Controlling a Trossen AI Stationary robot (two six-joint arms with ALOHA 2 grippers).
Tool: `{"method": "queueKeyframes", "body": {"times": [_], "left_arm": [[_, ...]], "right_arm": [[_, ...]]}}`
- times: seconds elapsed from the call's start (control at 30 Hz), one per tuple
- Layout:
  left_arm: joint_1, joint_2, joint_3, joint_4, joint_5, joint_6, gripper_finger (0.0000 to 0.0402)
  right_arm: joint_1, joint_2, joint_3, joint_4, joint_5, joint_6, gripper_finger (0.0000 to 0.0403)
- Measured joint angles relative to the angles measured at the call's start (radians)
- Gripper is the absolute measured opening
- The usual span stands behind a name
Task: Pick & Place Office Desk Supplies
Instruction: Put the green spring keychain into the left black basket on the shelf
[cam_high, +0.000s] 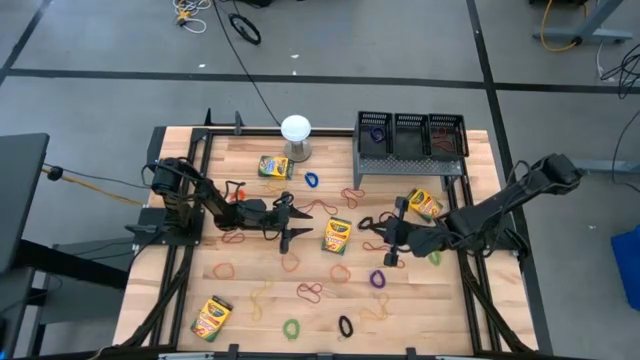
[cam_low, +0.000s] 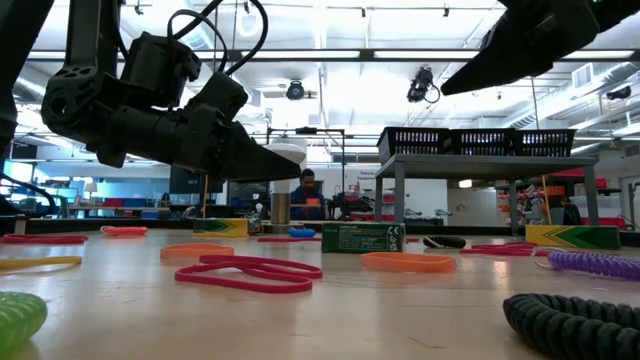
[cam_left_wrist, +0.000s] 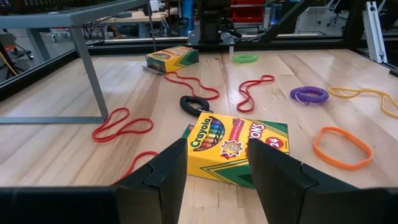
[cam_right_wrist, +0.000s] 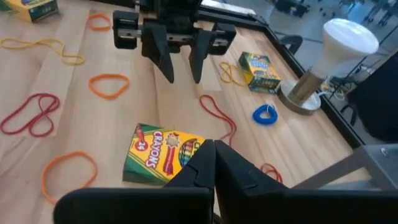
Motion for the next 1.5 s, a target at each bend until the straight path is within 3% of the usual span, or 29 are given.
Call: {"method": "queueKeyframes", "body": {"times": [0.37,0.83,1.3,1.5], "left_arm": [[0.0,0.0,0.0,0.0,0.0,0.0,0.0176],[0.0,0.0,0.0,0.0,0.0,0.0,0.0176],[0.0,0.0,0.0,0.0,0.0,0.0,0.0176],[0.0,0.0,0.0,0.0,0.0,0.0,0.0176]], "right_arm": [[-0.025,0.0,-0.093,0.133,-0.001,-0.036,0.0019],[-0.137,0.0,-0.093,0.21,-0.158,-0.106,0.0004],[-0.012,0.014,-0.032,-0.077,-0.206,0.078,0.0007],[0.041,0.023,0.047,-0.366,-0.204,0.355,0.0037]]}}
